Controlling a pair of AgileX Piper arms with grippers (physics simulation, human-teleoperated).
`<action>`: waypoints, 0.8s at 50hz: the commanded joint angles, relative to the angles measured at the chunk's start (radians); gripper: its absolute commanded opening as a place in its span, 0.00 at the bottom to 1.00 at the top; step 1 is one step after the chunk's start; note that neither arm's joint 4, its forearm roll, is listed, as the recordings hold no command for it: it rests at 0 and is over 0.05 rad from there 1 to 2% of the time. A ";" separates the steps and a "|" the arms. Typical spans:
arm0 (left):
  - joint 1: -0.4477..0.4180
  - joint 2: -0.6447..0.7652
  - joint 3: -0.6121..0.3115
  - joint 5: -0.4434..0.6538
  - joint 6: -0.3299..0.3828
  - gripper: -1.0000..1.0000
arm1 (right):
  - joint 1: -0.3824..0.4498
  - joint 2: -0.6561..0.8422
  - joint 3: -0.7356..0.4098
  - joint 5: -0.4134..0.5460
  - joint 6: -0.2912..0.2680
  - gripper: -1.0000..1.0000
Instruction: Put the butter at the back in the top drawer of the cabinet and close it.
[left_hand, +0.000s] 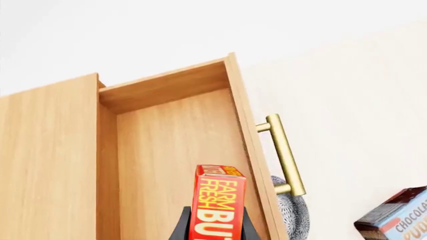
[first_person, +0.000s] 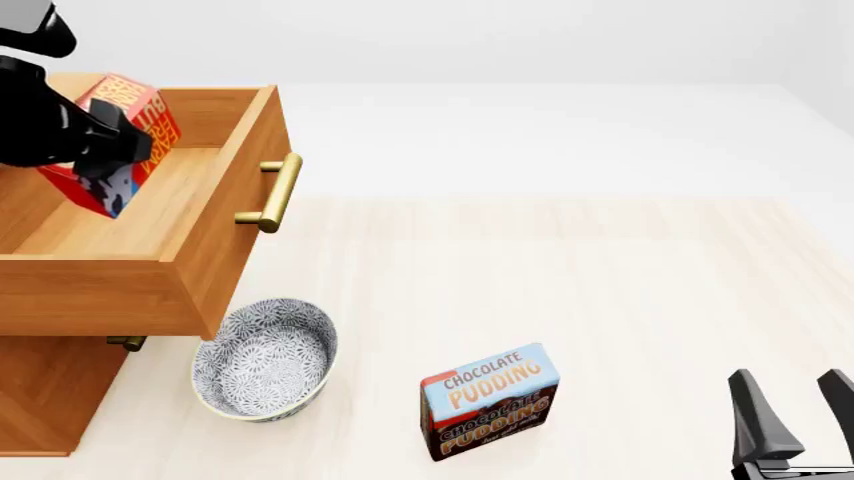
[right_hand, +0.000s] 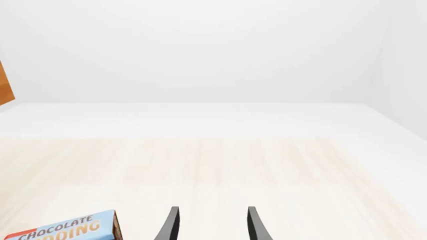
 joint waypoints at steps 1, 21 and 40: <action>0.023 0.008 0.015 -0.030 0.015 0.00 | 0.000 0.000 0.000 0.000 0.000 1.00; 0.031 0.075 -0.003 -0.039 -0.025 0.00 | 0.000 0.000 0.000 0.000 0.000 1.00; 0.027 0.114 0.020 -0.059 -0.057 0.00 | 0.000 0.000 0.000 0.000 0.000 1.00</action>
